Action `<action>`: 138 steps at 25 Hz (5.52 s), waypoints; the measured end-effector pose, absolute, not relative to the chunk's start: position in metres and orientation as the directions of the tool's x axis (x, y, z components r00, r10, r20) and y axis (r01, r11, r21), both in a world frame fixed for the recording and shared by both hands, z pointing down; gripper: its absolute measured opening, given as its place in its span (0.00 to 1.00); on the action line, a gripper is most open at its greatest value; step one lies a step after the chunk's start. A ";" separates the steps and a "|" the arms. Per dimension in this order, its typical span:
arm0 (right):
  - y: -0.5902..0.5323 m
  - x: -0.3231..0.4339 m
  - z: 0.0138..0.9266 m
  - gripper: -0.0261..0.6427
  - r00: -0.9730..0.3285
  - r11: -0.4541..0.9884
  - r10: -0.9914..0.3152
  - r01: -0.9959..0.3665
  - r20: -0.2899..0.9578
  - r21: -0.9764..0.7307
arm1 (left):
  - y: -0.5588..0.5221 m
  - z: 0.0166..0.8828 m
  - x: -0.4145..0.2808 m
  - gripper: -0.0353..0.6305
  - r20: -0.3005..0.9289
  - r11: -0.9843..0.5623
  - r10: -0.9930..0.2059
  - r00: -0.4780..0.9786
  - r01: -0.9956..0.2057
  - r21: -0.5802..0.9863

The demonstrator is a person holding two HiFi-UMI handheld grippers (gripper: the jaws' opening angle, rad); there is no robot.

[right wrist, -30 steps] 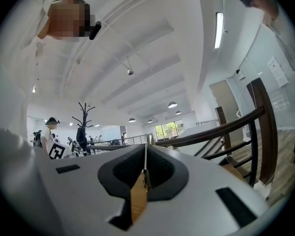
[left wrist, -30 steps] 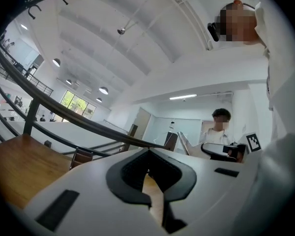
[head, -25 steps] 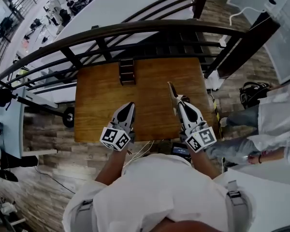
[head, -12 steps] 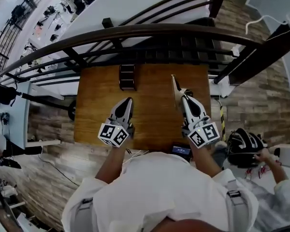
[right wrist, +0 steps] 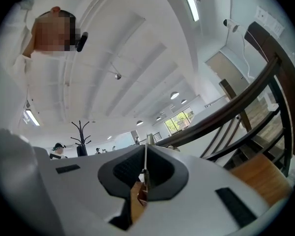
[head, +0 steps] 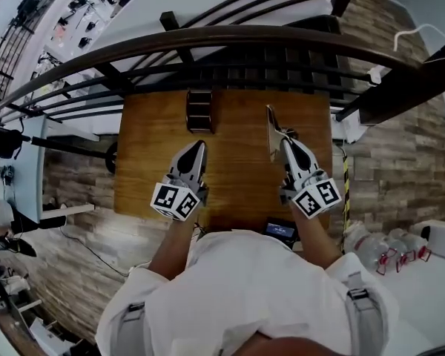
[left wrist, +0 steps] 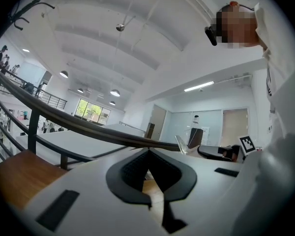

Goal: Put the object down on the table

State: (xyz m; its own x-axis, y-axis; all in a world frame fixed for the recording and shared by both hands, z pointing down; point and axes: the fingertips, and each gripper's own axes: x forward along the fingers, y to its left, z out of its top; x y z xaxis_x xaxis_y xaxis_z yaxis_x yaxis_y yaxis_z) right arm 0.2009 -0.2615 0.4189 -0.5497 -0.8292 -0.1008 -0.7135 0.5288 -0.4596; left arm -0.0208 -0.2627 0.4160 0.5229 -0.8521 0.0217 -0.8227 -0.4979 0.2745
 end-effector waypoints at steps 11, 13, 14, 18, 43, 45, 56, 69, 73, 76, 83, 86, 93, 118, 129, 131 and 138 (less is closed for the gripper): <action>-0.274 0.177 0.451 0.08 -0.463 0.345 -0.886 -0.654 -0.005 -0.673 | -0.299 0.451 -0.040 0.08 0.069 -0.585 -0.782 0.619 -0.769 0.257; -0.281 0.177 0.466 0.08 -0.465 0.328 -0.885 -0.632 0.005 -0.702 | -0.308 0.461 -0.038 0.07 0.074 -0.592 -0.774 0.629 -0.760 0.267; -0.283 0.177 0.473 0.08 -0.465 0.316 -0.885 -0.618 0.011 -0.720 | -0.311 0.465 -0.037 0.08 0.080 -0.593 -0.770 0.633 -0.757 0.275; -0.292 0.174 0.473 0.08 -0.485 0.331 -0.874 -0.554 -0.027 -0.763 | -0.312 0.472 -0.031 0.08 0.090 -0.606 -0.755 0.650 -0.743 0.286; -0.335 0.188 0.588 0.08 -0.481 0.108 -0.863 -0.471 0.153 -0.875 | -0.329 0.530 -0.031 0.08 0.157 -0.566 -0.765 0.625 -0.768 0.300; -0.333 0.192 0.607 0.08 -0.450 0.022 -0.863 -0.488 0.229 -0.873 | -0.331 0.534 -0.033 0.08 0.161 -0.562 -0.767 0.622 -0.771 0.299; -0.332 0.185 0.663 0.08 -0.411 -0.160 -0.831 -0.468 0.375 -0.869 | -0.332 0.552 -0.049 0.08 0.180 -0.529 -0.782 0.597 -0.788 0.313; -0.329 0.170 0.706 0.08 -0.433 -0.226 -0.792 -0.447 0.431 -0.865 | -0.327 0.568 -0.065 0.08 0.208 -0.505 -0.787 0.581 -0.800 0.324; -0.334 0.160 0.705 0.08 -0.459 -0.197 -0.795 -0.425 0.397 -0.884 | -0.326 0.570 -0.071 0.08 0.214 -0.498 -0.789 0.577 -0.803 0.328; -0.340 0.157 0.705 0.08 -0.475 -0.160 -0.803 -0.412 0.361 -0.897 | -0.326 0.571 -0.071 0.08 0.216 -0.494 -0.789 0.575 -0.803 0.333; -0.340 0.158 0.714 0.08 -0.472 -0.161 -0.797 -0.438 0.378 -0.885 | -0.324 0.574 -0.075 0.08 0.217 -0.486 -0.793 0.570 -0.805 0.340; -0.341 0.156 0.715 0.08 -0.475 -0.152 -0.795 -0.445 0.377 -0.882 | -0.323 0.573 -0.077 0.07 0.217 -0.485 -0.793 0.569 -0.806 0.340; -0.340 0.158 0.723 0.08 -0.463 -0.175 -0.787 -0.466 0.408 -0.867 | -0.320 0.578 -0.081 0.07 0.223 -0.480 -0.793 0.567 -0.806 0.345; -0.327 0.166 0.730 0.17 -0.426 -0.200 -0.806 -0.457 0.411 -0.866 | -0.299 0.574 -0.090 0.08 0.218 -0.478 -0.789 0.574 -0.798 0.367; -0.308 0.191 0.651 0.14 -0.403 -0.009 -0.827 -0.688 0.392 -0.726 | -0.289 0.544 -0.075 0.08 0.172 -0.513 -0.786 0.594 -0.782 0.355; -0.306 0.187 0.616 0.12 -0.414 0.099 -0.841 -0.751 0.348 -0.653 | -0.286 0.532 -0.073 0.08 0.154 -0.524 -0.787 0.598 -0.779 0.345; -0.275 0.174 0.497 0.09 -0.430 0.338 -0.889 -0.850 0.161 -0.404 | -0.261 0.474 -0.067 0.08 0.080 -0.539 -0.807 0.586 -0.784 0.307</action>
